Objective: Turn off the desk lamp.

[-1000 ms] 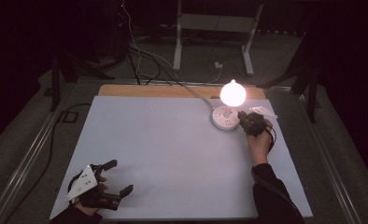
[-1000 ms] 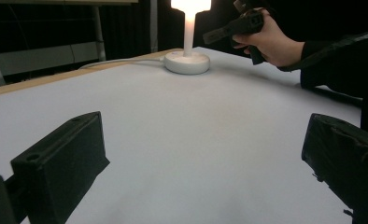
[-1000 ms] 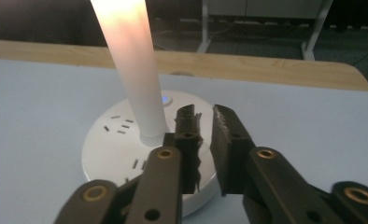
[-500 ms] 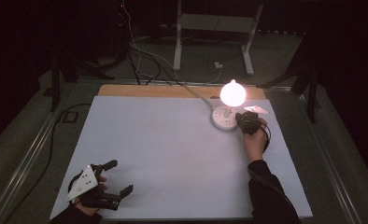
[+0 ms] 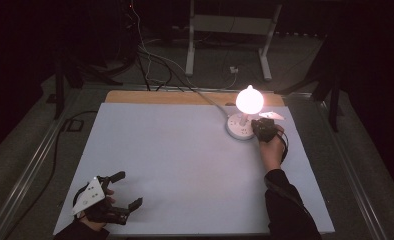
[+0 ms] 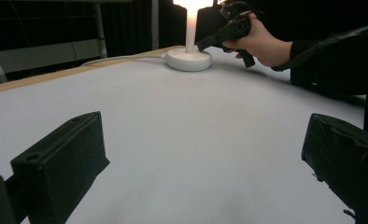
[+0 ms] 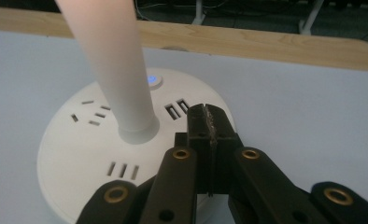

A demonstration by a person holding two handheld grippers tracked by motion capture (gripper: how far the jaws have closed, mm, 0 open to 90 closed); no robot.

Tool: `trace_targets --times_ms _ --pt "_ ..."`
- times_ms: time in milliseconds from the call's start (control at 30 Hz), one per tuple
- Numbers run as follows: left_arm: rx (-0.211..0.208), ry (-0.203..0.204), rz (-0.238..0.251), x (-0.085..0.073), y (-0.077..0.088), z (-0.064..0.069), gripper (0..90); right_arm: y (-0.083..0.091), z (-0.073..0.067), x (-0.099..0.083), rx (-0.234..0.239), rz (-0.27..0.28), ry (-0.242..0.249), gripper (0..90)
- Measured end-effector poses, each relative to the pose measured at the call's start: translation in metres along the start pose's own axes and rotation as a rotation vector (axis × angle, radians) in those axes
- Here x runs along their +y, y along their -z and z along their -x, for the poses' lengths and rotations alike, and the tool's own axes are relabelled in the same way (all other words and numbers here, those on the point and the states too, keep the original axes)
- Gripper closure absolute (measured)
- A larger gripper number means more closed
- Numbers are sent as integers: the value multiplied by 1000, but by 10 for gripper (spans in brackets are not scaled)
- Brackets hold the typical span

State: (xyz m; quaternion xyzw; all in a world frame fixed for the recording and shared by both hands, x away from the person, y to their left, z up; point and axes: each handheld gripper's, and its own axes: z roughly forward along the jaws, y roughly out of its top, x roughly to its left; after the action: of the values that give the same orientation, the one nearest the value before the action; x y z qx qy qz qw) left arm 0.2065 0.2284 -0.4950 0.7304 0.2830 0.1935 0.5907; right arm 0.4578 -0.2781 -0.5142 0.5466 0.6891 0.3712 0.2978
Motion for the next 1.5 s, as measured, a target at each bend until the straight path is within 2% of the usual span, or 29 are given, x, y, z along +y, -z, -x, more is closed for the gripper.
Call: trace_targets --times_ms 100,133,233,433,667,733,1167,1500 --pt "0 1 4 0 0 0 5 1 0 1 4 -5 8 898" --pt "0 3 6 0 0 0 5 5 0 2 3 22 -1 898" --pt "0 3 4 0 0 0 5 10 1 8 9 48 -9 898" --pt "1 -5 2 0 0 1 5 13 1 13 18 46 -11 898" --pt "-2 0 0 0 -1 0 5 10 -1 10 17 33 -3 897" --pt "-2 1 0 0 -1 0 5 8 -1 7 21 20 -16 897" --pt "1 3 0 0 0 0 5 3 1 1 11 -6 -17 897" --pt "0 2 -1 0 0 0 5 1 -1 -2 0 11 -7 897"
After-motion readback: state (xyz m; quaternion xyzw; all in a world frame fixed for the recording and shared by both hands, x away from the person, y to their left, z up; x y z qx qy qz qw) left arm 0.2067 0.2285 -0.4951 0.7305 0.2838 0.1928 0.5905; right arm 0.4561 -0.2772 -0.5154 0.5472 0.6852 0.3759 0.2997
